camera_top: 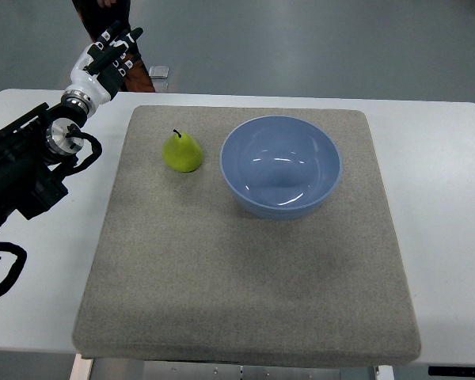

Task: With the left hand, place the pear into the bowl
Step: 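Raise the left hand and open its fingers above the mat edge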

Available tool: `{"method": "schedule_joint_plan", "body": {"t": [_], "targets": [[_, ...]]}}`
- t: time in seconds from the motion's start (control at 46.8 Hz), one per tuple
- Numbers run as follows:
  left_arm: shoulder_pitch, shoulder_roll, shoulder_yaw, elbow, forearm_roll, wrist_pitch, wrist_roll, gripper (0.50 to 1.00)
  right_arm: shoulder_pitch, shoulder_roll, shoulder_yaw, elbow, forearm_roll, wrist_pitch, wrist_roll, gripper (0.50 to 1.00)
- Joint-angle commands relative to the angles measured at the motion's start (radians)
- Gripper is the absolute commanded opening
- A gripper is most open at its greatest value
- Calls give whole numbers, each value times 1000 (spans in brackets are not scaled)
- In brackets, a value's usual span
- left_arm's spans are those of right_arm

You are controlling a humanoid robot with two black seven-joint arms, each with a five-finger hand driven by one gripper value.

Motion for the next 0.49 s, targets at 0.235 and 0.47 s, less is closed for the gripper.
{"method": "schedule_joint_plan", "body": {"t": [0.235,0.47], "targets": [[2,0,0,0,0,1,-11,988,0,0,0,0,0,0,0,926],[0,0,2,0,5,1,-15,988,0,0,0,0,0,0,0,926]]}}
